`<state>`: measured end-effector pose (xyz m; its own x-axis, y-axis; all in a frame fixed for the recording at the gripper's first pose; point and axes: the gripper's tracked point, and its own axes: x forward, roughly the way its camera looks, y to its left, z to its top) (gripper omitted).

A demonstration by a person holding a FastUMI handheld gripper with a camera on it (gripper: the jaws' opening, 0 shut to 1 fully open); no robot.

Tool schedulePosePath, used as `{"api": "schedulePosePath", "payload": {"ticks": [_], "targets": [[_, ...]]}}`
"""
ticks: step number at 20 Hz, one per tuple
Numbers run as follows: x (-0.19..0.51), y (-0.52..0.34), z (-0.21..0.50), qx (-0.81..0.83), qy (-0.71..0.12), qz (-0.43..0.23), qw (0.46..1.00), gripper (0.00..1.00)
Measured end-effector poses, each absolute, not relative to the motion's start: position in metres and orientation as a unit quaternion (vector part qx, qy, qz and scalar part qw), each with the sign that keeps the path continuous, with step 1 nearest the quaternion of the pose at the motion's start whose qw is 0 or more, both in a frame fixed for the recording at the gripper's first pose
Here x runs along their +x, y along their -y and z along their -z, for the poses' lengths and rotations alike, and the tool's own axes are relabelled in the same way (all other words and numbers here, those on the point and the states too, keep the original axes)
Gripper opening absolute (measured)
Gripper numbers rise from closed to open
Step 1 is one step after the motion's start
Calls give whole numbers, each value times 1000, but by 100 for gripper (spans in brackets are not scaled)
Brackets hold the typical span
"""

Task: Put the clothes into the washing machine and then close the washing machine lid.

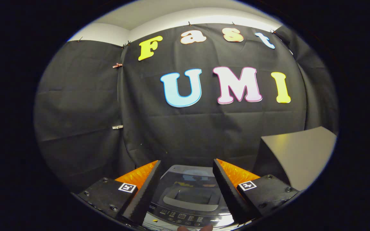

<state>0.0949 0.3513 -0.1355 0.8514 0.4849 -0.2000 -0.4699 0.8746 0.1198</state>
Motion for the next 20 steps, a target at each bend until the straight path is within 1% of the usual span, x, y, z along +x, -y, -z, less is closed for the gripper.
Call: {"api": "schedulePosePath", "payload": {"ticks": [4,7,10,20], "targets": [[94,-312,99,19,-73,-227,971,99],[91,-285,80,28,-62,-214,974,99],[90,-247,63,23,-45,-186,981,99],[68,-160,42,28,-7,-104,994,99]]}}
